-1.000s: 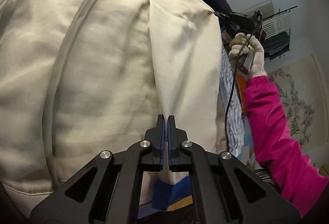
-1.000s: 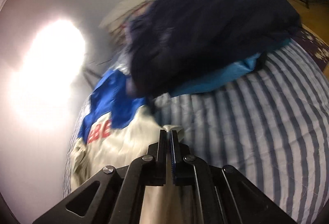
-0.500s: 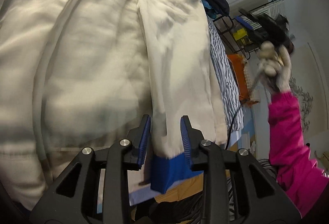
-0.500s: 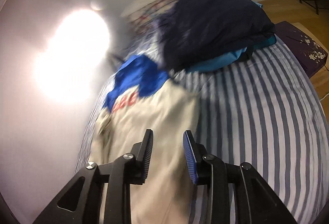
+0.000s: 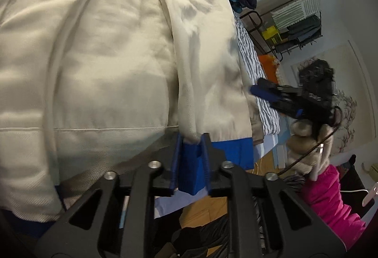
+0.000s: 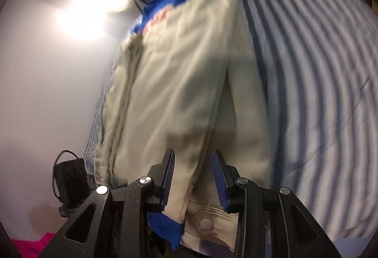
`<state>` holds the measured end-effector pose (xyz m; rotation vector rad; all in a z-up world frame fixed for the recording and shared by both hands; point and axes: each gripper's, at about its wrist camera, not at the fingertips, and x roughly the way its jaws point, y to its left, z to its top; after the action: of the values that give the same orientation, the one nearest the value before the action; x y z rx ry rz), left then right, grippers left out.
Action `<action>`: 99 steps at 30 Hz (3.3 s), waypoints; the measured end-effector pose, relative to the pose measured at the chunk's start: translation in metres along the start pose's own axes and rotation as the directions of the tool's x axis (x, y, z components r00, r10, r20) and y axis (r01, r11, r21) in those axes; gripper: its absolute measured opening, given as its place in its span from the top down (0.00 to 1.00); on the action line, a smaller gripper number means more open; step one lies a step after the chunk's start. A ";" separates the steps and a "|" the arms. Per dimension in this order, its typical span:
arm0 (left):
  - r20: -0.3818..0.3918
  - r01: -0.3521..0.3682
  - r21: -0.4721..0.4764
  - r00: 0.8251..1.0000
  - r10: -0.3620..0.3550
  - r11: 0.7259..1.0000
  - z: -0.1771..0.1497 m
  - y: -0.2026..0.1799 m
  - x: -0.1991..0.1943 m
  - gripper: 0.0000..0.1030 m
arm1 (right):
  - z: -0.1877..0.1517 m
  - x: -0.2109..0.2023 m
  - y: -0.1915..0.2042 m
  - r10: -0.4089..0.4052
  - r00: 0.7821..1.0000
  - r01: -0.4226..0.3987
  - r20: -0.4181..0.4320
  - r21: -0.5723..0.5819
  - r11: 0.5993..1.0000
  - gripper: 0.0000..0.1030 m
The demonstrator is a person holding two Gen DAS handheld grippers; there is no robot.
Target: Fold large clothes
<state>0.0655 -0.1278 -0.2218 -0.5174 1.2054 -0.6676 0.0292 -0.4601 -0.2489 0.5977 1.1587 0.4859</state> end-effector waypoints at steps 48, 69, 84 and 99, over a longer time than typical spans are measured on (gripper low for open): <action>0.061 -0.065 0.205 0.997 0.054 0.977 0.000 -0.067 0.009 0.93 | -0.030 -0.038 -0.049 -0.079 0.996 0.077 0.046 0.040 0.996 0.52; 0.068 -0.085 0.200 0.995 0.073 0.976 0.006 -0.066 0.035 0.94 | -0.026 -0.041 0.002 -0.089 0.993 0.096 0.075 -0.088 0.991 0.82; -0.022 -0.185 0.234 0.980 0.195 0.954 0.026 -0.150 0.110 0.44 | 0.001 -0.124 -0.077 0.000 0.934 -0.035 0.357 0.092 0.995 0.56; 0.004 -0.317 0.342 0.942 0.337 0.884 0.033 -0.157 0.158 0.84 | 0.062 -0.109 -0.102 0.103 0.895 -0.170 0.434 0.120 0.978 0.47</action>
<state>0.1005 -0.3499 -0.2111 -0.0015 1.1637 -0.5831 0.0565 -0.6173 -0.2237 0.8782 0.7411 0.3612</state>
